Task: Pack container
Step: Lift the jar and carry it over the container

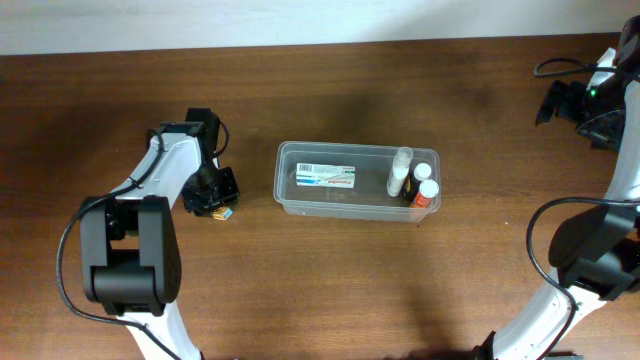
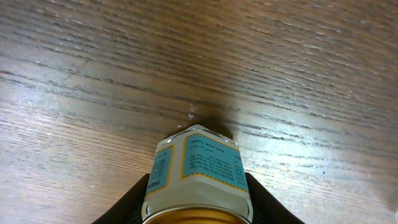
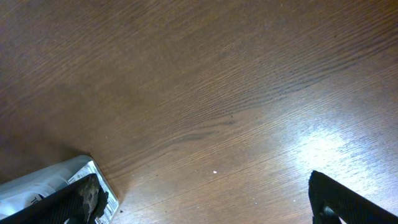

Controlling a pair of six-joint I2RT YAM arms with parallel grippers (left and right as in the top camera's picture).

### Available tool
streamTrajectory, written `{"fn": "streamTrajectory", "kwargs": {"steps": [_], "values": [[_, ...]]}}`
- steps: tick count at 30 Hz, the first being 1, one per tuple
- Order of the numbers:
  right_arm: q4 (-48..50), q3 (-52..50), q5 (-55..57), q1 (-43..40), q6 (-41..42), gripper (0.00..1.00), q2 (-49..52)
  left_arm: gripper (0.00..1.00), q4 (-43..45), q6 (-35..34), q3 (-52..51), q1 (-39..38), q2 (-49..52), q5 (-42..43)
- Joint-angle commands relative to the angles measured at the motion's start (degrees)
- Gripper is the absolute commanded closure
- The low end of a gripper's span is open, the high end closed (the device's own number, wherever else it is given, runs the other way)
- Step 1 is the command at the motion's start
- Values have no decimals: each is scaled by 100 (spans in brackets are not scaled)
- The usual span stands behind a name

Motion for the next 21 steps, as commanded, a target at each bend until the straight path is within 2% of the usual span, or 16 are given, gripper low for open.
{"fn": "streamTrajectory", "kwargs": {"steps": [1,13,17,21], "values": [[2,98,-11,11,66,2,-98,67,-164,483,564,20,-59,2],[2,98,-11,11,66,2,-98,66,-1510,973,3532,-92,-59,59],[2,98,-11,11,66,2,-98,66,-1700,1154,4157,-461,-59,212],[2,98,-11,11,66,2,-98,66,-1639,1434,4308,-1093,-59,306]]}}
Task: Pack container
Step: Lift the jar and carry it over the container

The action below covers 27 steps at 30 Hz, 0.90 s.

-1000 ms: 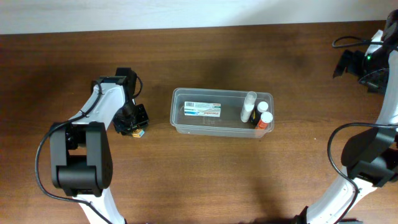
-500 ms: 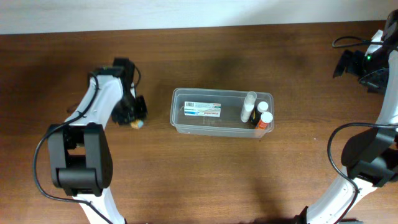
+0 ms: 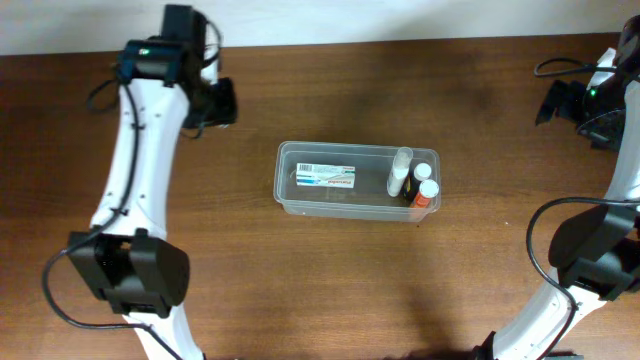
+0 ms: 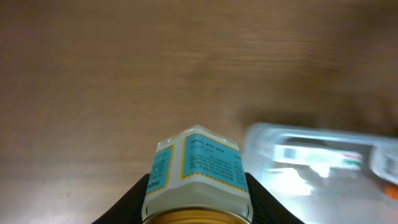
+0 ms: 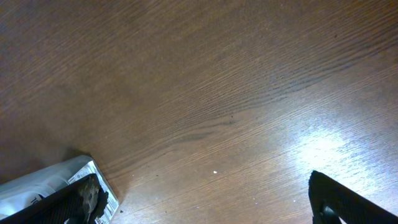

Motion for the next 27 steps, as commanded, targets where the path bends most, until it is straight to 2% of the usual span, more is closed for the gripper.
{"fn": "streamTrajectory", "kwargs": {"steps": [1,5,10,12,21,27], "values": [[0,98,-11,11,66,2,-98,66,42,428,136,-717,-57,214],[0,98,-11,11,66,2,-98,66,125,616,136,-1419,-57,188],[0,98,-11,11,66,2,-98,66,164,614,136,-2070,-20,-422],[0,98,-11,11,66,2,-98,66,138,612,136,-2245,31,-391],[0,98,-11,11,66,2,-98,66,-264,398,90,-2566,380,-164],[2,98,-11,11,66,1,-98,66,-461,400,74,-2566,706,413]]}}
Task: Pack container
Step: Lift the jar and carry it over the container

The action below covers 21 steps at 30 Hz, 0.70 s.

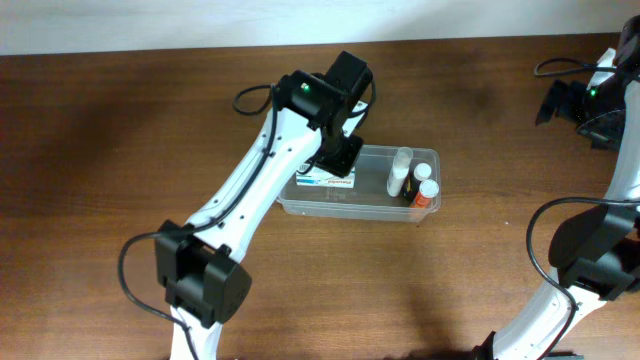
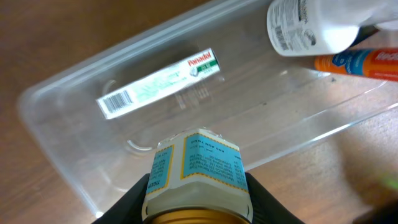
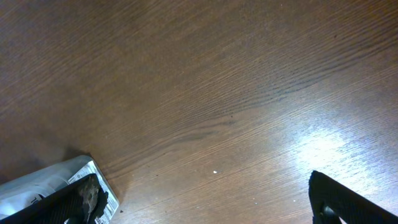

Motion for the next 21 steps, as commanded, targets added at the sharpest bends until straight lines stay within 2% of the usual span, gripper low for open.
{"fn": "streamTrajectory", "kwargs": {"steps": [1,21], "values": [[2,98,-11,11,66,2,-98,66,-26,-70,42,-17,245,385],[4,98,-11,11,66,2,-98,66,-214,-70,31,-39,1196,382]]}}
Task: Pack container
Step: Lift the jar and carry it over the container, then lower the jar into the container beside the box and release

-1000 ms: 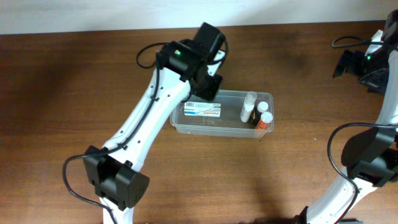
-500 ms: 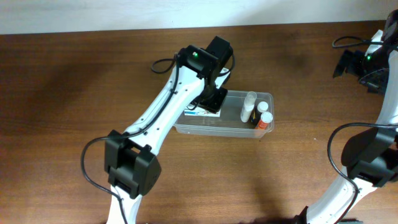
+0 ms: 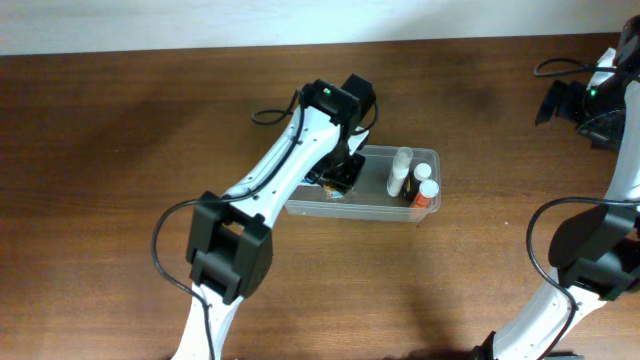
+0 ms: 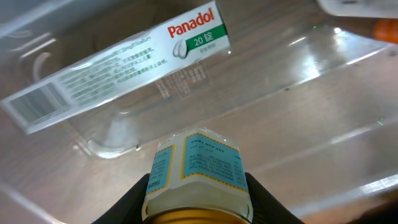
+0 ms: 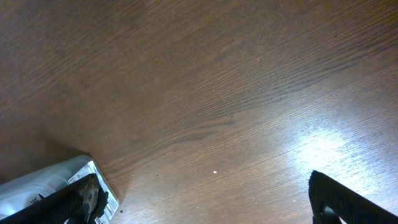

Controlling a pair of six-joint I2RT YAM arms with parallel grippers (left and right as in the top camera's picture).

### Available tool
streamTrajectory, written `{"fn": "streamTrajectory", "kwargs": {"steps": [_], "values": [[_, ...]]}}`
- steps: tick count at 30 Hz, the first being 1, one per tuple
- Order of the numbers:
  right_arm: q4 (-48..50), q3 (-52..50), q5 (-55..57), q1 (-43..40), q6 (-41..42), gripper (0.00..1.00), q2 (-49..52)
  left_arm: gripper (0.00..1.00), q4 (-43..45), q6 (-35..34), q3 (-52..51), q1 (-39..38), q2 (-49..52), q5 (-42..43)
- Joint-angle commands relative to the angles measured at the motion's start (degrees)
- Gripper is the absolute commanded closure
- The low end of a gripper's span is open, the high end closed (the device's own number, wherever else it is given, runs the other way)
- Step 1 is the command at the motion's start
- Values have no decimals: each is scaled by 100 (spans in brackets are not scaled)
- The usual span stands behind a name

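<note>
The clear plastic container (image 3: 425, 155) sits mid-table. Inside it lie a white and green Panadol box (image 4: 118, 65), a white bottle (image 3: 400, 170) and an orange tube (image 3: 425, 193). My left gripper (image 3: 338, 175) is down inside the container's left half, shut on a small jar (image 4: 198, 171) with a light-blue label and gold lid, just above the container floor beside the Panadol box. My right gripper (image 5: 202, 199) is far off at the table's back right corner (image 3: 585, 100), open over bare wood.
A silver foil packet (image 5: 46, 186) lies at the lower left of the right wrist view, beside the right gripper's left finger. A black cable (image 3: 560, 68) loops near the right arm at the table's back edge.
My left gripper, holding the jar, has dropped lower into the container and now hangs close above its floor. The right arm has not moved.
My left gripper was shut on the jar down at the table's left. Then it held the jar high over the back left of the table. Then it was above the container's left half, and now it is lowered inside. The right gripper stayed still throughout.
</note>
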Motion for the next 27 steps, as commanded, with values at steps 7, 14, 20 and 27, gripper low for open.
{"fn": "streamTrajectory", "kwargs": {"steps": [7,14,20,27], "values": [[2,98,-11,11,70,2,-98,66,9,-50,31,-35,247,101],[0,98,-11,11,70,2,-98,65,11,-50,31,-35,247,101],[0,98,-11,11,70,2,-98,65,9,-50,31,-35,247,103],[2,98,-11,11,70,2,-98,65,-7,-52,31,-35,249,103]]}}
